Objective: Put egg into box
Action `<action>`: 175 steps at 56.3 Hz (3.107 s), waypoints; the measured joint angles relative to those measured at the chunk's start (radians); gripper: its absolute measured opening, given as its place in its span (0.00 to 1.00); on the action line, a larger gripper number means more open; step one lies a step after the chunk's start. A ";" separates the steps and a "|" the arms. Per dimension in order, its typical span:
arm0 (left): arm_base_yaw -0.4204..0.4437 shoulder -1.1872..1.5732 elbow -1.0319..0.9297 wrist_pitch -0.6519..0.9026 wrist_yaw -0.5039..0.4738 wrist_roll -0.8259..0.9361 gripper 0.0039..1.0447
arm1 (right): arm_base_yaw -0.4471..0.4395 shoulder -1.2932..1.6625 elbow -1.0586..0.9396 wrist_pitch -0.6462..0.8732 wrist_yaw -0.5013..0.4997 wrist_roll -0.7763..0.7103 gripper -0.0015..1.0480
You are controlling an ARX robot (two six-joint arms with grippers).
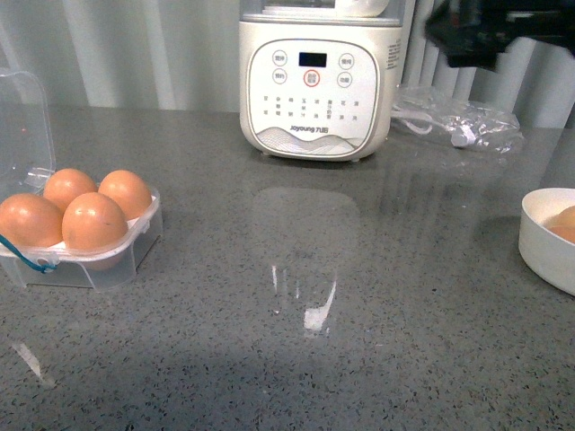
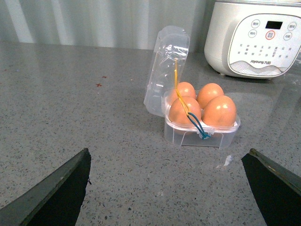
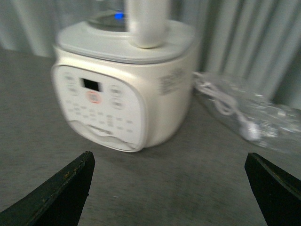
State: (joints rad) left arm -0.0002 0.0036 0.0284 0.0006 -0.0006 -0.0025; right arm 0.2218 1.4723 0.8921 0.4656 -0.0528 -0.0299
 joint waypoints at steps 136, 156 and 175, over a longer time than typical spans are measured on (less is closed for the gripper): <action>0.000 0.000 0.000 0.000 0.000 0.000 0.94 | -0.225 -1.465 -0.887 -0.459 0.051 0.019 0.03; 0.000 0.000 0.000 0.000 0.000 0.000 0.94 | -0.225 -1.468 -0.887 -0.465 0.051 0.019 0.19; 0.000 0.000 0.000 0.000 0.000 0.000 0.94 | -0.225 -1.468 -0.887 -0.465 0.051 0.019 0.69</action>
State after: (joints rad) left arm -0.0002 0.0032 0.0284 0.0006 -0.0006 -0.0025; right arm -0.0029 0.0044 0.0051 0.0006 -0.0021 -0.0109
